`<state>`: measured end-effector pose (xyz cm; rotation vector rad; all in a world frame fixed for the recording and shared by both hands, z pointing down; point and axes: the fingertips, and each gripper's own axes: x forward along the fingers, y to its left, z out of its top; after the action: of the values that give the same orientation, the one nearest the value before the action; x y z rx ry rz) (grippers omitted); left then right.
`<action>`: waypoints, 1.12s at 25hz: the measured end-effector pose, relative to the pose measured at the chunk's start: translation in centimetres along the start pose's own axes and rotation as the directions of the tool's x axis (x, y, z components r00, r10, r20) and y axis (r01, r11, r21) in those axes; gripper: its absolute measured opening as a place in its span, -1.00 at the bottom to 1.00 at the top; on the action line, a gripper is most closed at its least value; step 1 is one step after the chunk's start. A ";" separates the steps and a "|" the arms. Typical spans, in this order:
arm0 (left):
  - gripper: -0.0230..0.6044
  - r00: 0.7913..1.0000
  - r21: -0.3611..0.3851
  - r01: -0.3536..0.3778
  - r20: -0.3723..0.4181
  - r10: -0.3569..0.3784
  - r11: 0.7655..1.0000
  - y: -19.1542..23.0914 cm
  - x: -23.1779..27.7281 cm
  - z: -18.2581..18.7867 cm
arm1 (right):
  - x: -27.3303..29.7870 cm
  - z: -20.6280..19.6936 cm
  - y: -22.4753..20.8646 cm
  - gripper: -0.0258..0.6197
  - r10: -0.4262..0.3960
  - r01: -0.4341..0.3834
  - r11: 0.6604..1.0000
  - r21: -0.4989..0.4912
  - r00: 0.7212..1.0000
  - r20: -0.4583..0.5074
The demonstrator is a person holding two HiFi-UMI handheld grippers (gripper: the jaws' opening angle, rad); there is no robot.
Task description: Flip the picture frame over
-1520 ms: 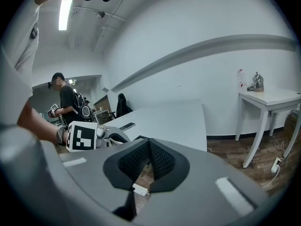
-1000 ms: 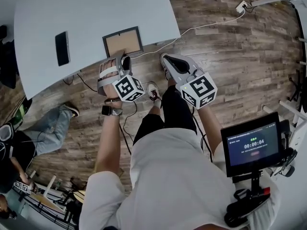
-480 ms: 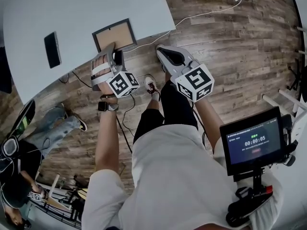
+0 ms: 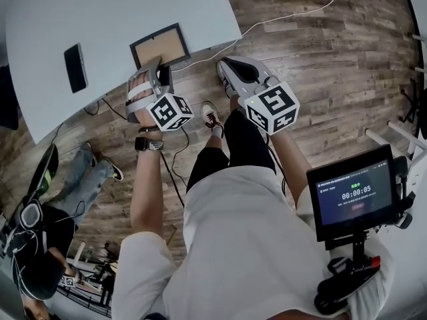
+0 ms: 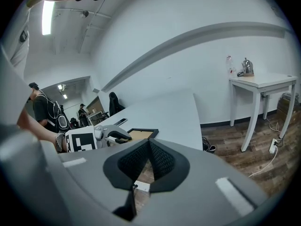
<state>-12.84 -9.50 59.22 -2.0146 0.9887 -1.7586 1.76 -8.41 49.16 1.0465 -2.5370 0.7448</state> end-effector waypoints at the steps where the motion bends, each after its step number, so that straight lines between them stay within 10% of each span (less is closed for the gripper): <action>1: -0.50 1.000 -0.001 0.008 0.000 -0.008 1.000 -0.1 0.1 0.0 | 0.0 0.0 -0.2 -0.92 -0.004 0.004 1.000 0.000 1.000 0.000; 28: -0.67 0.982 -0.281 0.187 0.062 -0.176 0.941 -0.9 1.3 0.5 | 2.7 3.7 -2.6 -0.92 -0.035 0.036 0.998 -0.061 0.999 0.007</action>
<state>-12.04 -9.84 60.67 -2.3756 1.1343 -1.7454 1.55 -13.61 48.19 1.0724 -2.5226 0.6514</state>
